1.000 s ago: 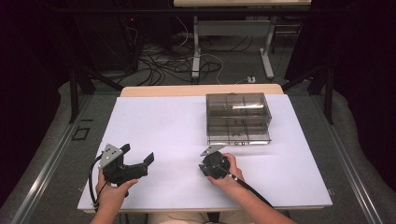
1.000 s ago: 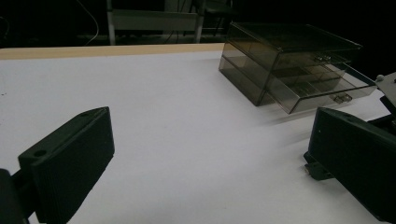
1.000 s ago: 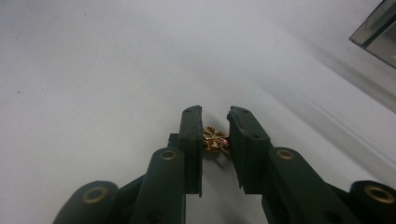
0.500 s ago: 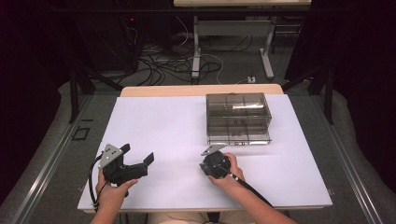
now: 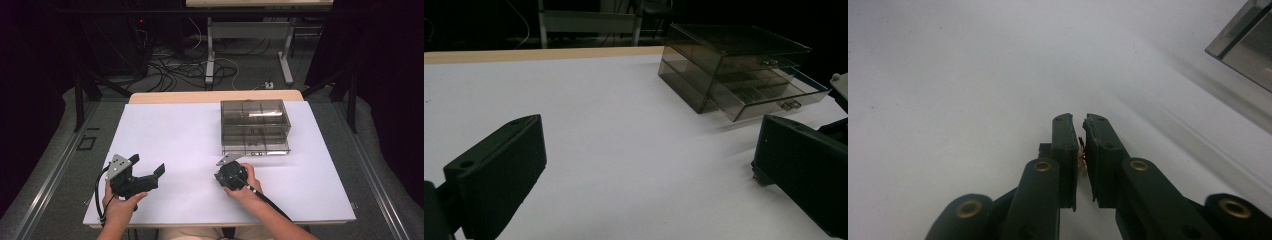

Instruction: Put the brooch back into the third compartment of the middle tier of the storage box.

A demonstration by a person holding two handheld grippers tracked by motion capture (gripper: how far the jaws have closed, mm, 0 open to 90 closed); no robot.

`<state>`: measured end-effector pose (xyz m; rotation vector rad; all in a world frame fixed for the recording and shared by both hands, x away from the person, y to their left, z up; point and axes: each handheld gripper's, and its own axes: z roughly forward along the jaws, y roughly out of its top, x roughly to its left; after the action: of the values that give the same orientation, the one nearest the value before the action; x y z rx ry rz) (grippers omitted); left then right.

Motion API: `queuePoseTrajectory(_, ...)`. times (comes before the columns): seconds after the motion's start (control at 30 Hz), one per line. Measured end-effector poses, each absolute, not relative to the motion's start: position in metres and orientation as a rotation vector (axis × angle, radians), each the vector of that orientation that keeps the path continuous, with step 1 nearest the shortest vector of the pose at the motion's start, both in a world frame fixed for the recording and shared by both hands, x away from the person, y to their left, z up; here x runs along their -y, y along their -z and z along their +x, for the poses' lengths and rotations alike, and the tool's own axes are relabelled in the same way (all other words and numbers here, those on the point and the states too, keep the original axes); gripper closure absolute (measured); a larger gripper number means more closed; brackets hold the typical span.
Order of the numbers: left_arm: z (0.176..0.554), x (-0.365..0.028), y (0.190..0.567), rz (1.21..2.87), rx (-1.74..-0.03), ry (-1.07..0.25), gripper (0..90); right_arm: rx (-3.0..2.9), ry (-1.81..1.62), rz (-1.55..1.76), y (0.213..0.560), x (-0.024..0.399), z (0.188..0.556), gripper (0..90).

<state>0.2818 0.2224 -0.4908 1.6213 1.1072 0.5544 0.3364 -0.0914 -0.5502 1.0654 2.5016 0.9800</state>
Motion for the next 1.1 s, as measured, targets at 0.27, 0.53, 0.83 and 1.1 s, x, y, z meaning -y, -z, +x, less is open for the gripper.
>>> queuePoseTrajectory(0.27,0.282,-0.222,0.491,1.62,-1.108,-0.553,0.3,-2.484,-0.999,1.08,0.551,0.093,0.337,83.7)
queuePoseTrajectory(0.53,0.282,-0.222,0.491,1.618,-1.107,-0.553,0.3,-2.48,-0.995,1.102,0.549,0.096,0.338,83.7)
queuePoseTrajectory(0.83,0.282,-0.222,0.491,1.619,-1.107,-0.553,0.3,-2.458,-1.034,1.139,0.546,0.101,0.341,83.7)
queuePoseTrajectory(1.1,0.282,-0.222,0.491,1.618,-1.105,-0.555,0.3,-2.431,-1.083,1.162,0.543,0.105,0.342,83.7)
